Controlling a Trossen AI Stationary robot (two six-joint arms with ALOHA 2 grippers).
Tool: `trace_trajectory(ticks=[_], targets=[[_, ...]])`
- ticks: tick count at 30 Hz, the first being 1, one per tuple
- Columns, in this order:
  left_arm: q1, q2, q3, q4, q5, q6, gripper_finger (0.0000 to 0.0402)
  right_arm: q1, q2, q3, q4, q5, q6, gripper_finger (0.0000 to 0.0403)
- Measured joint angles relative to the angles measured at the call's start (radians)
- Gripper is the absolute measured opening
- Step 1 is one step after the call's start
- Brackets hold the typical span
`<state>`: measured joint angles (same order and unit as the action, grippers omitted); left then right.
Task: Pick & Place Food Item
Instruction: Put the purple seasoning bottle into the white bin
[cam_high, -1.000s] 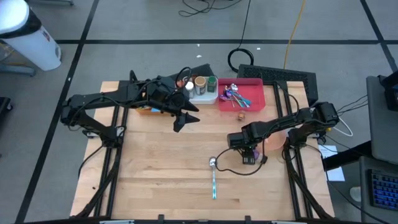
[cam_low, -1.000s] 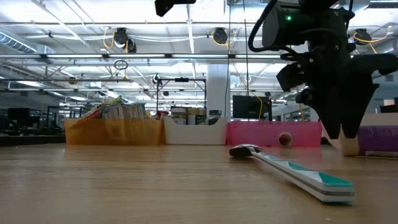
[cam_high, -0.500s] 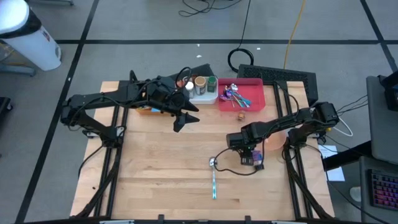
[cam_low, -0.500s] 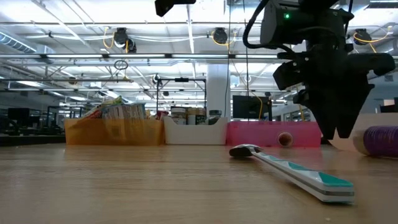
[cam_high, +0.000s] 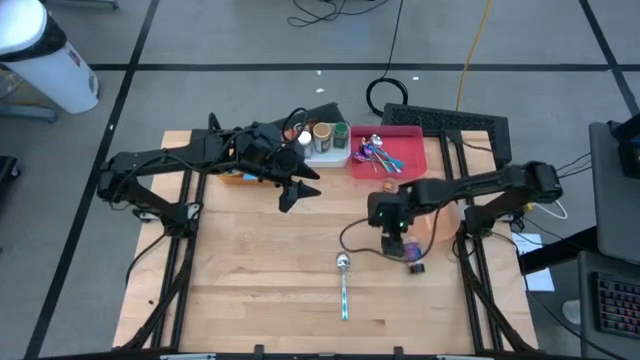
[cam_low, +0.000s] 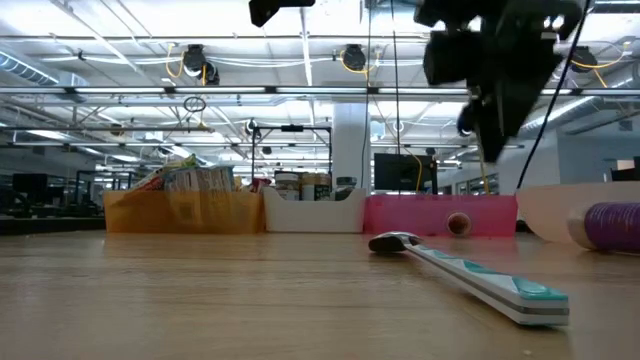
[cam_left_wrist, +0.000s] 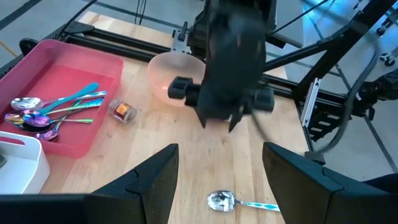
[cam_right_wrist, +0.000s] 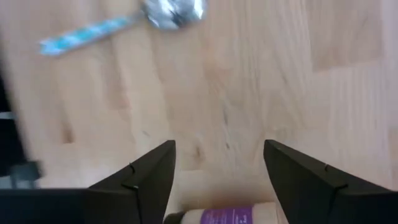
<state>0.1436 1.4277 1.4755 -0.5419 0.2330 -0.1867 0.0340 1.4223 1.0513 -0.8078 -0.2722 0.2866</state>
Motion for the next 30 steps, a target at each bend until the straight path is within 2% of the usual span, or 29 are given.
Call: trace_trajectory(ticks=[5, 8, 12, 16, 18, 24, 30], targets=[[0.0, 0.0, 0.0, 0.0, 0.0, 0.0, 0.0241, -0.014, -0.124, 0.035, 0.011, -0.122, -0.173, 0.0243], [0.0, 0.0, 0.0, -0.001, 0.0, 0.0, 0.0241, 0.012, -0.198, 0.048, 0.025, -0.092, -0.28, 0.0238], [0.0, 0.0, 0.0, -0.001, 0.0, 0.0, 0.0241, 0.082, -0.272, 0.057, 0.017, 0.094, -0.53, 0.0234], [0.0, 0.0, 0.0, -0.003, 0.0, 0.006, 0.0241, 0.173, -0.303, 0.057, -0.013, 0.341, -0.949, 0.0235], [0.0, 0.0, 0.0, -0.003, 0.0, 0.005, 0.0241, 0.201, -0.302, 0.057, -0.017, 0.399, -1.084, 0.0234], [-0.001, 0.0, 0.0, -0.006, 0.001, -0.005, 0.0241, 0.202, -0.251, 0.056, -0.015, 0.412, -0.979, 0.0224], [-0.005, 0.0, 0.0, -0.008, 0.002, -0.033, 0.0241, 0.21, -0.245, 0.081, -0.024, 0.606, -0.655, 0.0224]])
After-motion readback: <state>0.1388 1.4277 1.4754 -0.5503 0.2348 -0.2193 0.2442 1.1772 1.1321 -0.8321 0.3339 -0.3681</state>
